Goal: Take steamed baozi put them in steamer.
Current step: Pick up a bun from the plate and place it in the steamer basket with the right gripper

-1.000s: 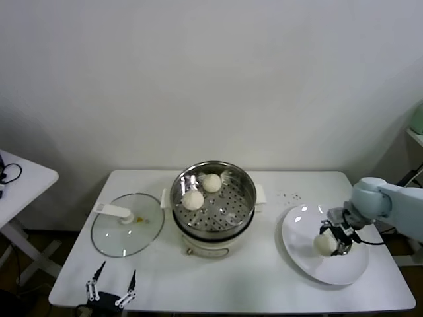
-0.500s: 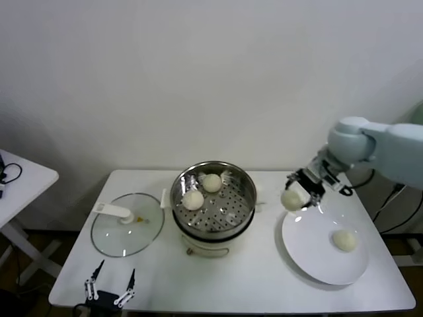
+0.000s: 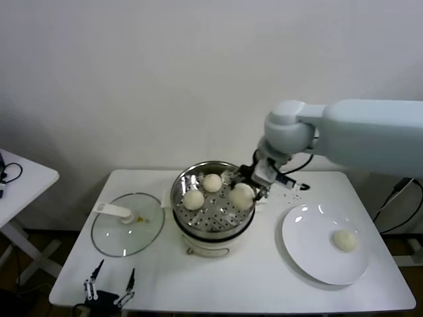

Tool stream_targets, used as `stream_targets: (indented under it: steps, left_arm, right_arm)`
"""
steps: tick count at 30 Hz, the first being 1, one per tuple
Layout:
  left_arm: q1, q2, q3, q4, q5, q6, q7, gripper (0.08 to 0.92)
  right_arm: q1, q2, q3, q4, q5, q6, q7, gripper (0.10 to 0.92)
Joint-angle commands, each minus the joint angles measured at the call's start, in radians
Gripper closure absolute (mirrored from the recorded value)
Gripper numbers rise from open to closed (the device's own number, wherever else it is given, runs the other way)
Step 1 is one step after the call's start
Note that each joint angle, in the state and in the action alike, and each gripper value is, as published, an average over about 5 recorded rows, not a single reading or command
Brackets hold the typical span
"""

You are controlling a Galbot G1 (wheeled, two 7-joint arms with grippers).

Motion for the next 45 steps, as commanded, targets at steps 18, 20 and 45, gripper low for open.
stream_targets:
  steps: [18,20,45]
  left_arm:
    - [-0.001,-0.049,-0.016,0.013,-0.001,-0.005,-0.001,0.177]
    - [-0.002,-0.049,-0.018,0.014,-0.002,-0.005,-0.001,0.177]
    - [0.002,-0.049,-0.013,0.01,0.017,-0.007,0.001,0.177]
  right_arm:
    - [-0.308,0.286,0.052,-0.237,-0.262,0.08,0.017,0.347]
    - [-0.308,0.285,0.051,-0.241,-0.263,0.082,0.012,0.347]
    - [-0.216,0.23,0.056,-0.259,-0.142,0.133,-0.021,0.203]
